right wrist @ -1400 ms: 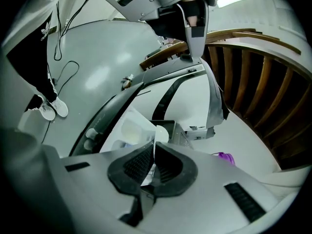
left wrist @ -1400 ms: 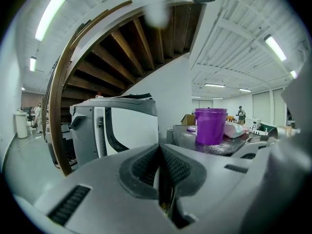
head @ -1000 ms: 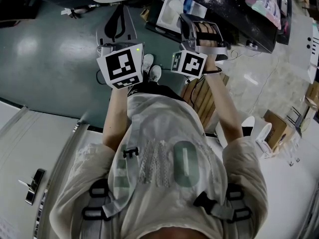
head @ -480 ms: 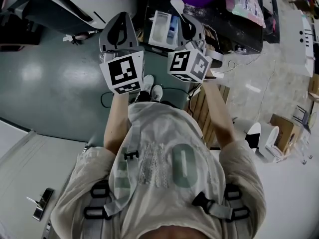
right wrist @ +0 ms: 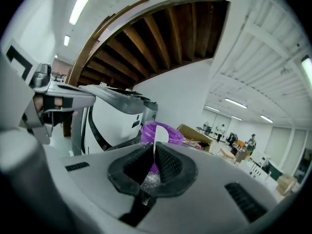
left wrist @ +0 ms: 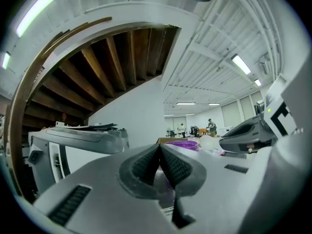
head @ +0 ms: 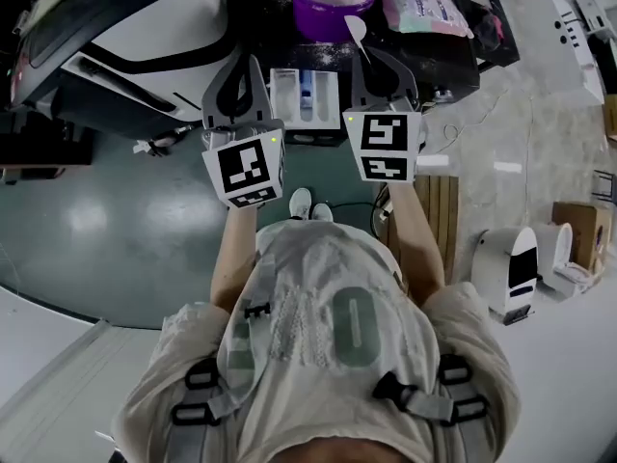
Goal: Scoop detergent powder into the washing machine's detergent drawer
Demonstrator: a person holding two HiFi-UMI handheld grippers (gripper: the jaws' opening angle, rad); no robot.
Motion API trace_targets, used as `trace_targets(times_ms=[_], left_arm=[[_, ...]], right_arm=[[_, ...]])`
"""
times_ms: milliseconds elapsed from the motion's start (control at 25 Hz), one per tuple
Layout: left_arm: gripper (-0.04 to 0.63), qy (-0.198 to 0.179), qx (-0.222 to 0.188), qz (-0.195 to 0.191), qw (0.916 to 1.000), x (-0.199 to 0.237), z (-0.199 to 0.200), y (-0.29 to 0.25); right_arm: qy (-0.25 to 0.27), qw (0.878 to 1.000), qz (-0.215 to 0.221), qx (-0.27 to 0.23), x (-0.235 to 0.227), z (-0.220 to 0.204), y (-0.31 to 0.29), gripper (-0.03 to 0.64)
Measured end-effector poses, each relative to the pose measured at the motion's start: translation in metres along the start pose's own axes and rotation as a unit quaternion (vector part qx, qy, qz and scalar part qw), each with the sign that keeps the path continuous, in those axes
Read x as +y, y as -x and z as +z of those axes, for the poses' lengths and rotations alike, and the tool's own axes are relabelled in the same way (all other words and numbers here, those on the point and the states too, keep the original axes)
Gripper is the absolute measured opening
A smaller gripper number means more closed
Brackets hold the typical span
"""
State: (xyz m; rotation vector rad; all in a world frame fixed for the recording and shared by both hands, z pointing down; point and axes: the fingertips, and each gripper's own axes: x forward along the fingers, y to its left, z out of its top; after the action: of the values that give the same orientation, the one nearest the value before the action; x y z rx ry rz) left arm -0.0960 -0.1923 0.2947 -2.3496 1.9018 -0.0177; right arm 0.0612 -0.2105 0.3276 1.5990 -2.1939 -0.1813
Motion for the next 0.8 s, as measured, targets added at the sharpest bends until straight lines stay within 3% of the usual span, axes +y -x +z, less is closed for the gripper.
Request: trace_targets(times_ms=[320,600,800], left_arm=[[0.02,0.022,0.002,-0.064,0.9977,-0.051,0.009,0.0],[0.02,0.02,0.011,-0.073,0.9971,-0.063,0.003,0.007],[0.02,0.016,0.016,-0.069,0.9974,-0.062,-0.001,0.01]], right_arm=[[-0.104,0.993,-0.058,-0.009,-0.045,-0.022,0.041,0.012],[-0.146,0.986,-0.08,-0.007,-0.057,-0.046,0.068,0.013],[-0.165,0.984,-0.071,0.002,-0.053,-0.06,0.076,0.012]])
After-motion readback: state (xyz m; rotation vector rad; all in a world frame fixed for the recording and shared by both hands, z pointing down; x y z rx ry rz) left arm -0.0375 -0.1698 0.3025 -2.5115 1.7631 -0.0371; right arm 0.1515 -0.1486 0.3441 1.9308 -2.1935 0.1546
